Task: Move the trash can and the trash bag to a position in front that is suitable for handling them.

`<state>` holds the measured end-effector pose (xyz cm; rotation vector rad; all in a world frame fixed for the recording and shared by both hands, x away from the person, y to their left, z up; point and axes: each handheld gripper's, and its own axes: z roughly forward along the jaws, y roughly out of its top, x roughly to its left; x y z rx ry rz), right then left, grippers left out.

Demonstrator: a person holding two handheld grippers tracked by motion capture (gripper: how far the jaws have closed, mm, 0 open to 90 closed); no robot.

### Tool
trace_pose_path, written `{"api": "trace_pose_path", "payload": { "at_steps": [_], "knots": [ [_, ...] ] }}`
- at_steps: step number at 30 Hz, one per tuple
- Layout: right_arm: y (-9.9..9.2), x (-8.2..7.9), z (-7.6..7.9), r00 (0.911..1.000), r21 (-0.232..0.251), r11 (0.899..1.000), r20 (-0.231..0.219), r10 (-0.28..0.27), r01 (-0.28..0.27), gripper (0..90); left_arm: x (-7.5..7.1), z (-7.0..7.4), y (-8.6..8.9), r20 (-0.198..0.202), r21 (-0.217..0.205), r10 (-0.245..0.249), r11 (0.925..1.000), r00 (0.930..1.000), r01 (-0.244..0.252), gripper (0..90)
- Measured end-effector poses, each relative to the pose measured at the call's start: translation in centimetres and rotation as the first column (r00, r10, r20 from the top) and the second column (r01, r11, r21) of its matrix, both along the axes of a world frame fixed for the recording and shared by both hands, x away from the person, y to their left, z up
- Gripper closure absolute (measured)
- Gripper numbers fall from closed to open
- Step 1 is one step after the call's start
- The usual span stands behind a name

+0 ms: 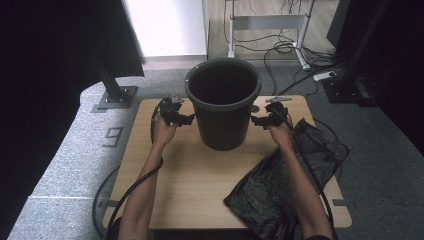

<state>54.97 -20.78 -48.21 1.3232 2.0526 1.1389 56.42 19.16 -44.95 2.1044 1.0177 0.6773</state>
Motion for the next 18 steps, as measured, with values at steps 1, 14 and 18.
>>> {"api": "trace_pose_path", "payload": {
  "at_steps": [1, 14, 18],
  "knots": [
    [-0.2, 0.3, -0.1, 1.0000, 0.007, 1.000, -0.003, -0.007, 0.007, 0.0, 0.4, 0.2, 0.0, -0.002, 0.002, 0.014, 0.9999, 0.9999, -0.014, 0.0],
    [-0.4, 1.5, 0.2, 0.9994, 0.077, 0.997, 0.019, -0.030, 0.029, 0.0, 1.1, -0.1, 0.0, -0.005, -0.098, 0.037, 0.9945, 0.9993, -0.037, 0.5],
    [-0.7, 0.4, 0.1, 1.0000, 0.098, 0.995, -0.003, 0.007, -0.007, 0.0, -0.1, 0.1, 0.1, -0.002, -0.072, 0.017, 0.9972, 0.9999, -0.017, 0.3]
  ]
}}
